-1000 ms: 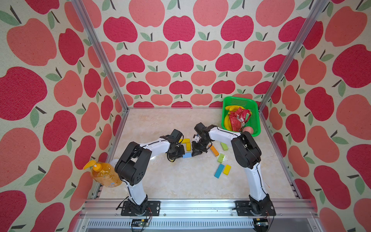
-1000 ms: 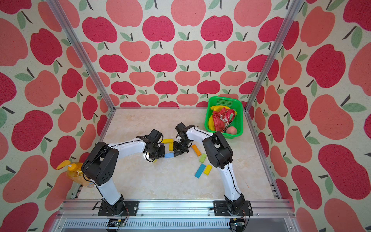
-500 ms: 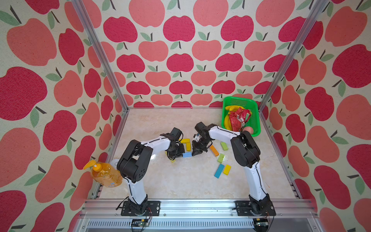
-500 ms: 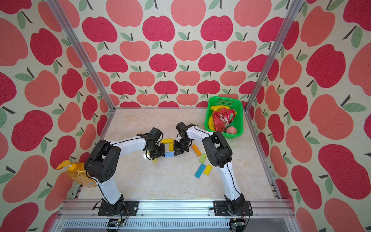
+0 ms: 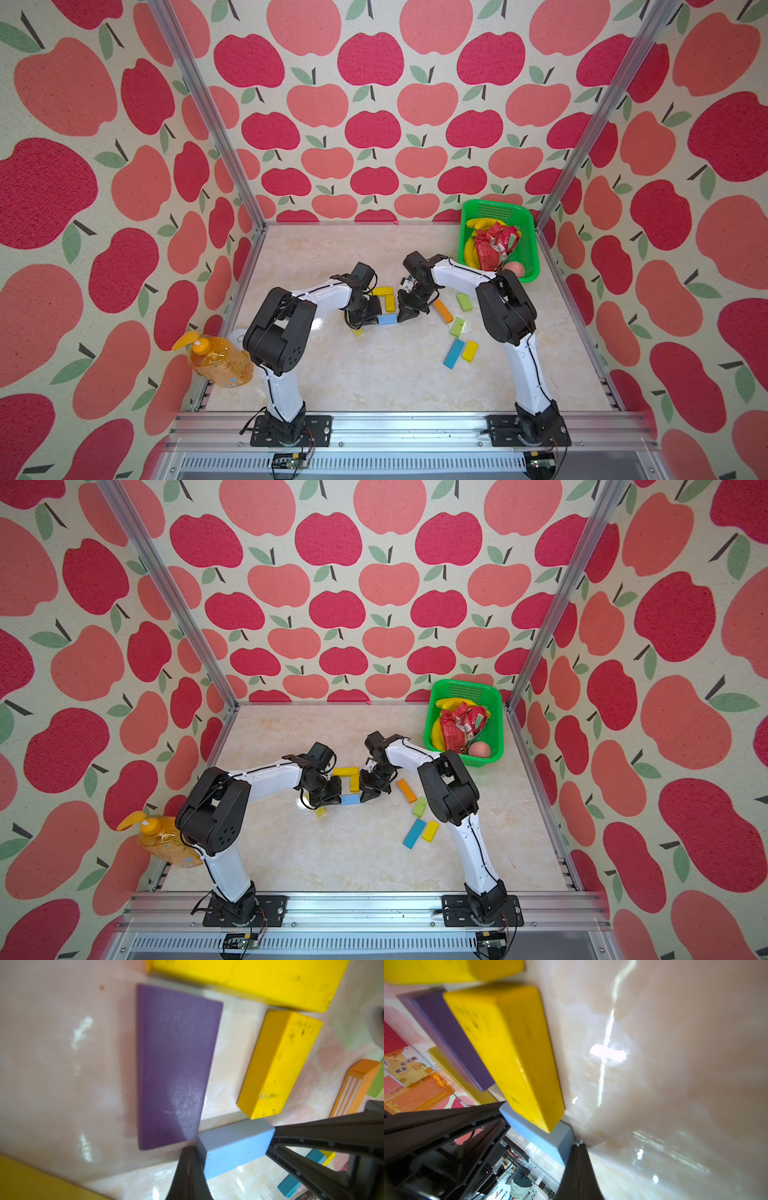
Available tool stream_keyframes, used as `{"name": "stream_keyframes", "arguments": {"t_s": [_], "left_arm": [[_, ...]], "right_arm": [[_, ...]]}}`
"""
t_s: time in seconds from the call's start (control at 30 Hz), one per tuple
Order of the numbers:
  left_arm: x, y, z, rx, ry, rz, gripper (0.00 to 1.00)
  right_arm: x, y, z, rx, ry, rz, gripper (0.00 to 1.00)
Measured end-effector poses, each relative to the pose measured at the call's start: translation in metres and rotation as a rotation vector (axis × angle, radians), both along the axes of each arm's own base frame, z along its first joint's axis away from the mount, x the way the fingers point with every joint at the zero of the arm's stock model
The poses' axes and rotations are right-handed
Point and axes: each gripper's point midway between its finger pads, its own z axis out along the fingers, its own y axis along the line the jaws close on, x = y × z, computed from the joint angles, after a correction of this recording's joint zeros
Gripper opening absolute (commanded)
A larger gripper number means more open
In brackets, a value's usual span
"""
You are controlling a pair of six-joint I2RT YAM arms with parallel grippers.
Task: Assemble the letter p with building blocks
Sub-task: Assemble the building block at the center of the board.
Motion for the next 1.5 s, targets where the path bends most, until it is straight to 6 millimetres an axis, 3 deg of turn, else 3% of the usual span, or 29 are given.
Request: {"name": "stream_keyframes", "arguments": {"t_s": [0.87, 1.13, 1.5], "left_arm": [[0.0057, -0.0005, 0.0006, -0.002, 0.029, 0.000, 0.00], [0.0059, -0.0006, 0.0008, -0.008, 0.030, -0.003, 0.11], [0.0052, 0.0074, 0.0024, 0.041, -0.007, 0.003, 0.11]], "right_arm": [[0.0046, 0.0009, 0.0001, -0.005, 0.014, -0.006, 0.00], [0.0048, 0.0005, -0.0001, -0.004, 0.028, -0.010, 0.00], [0.0054, 0.0042, -0.0003, 0.023, 0.021, -0.008, 0.02]]}}
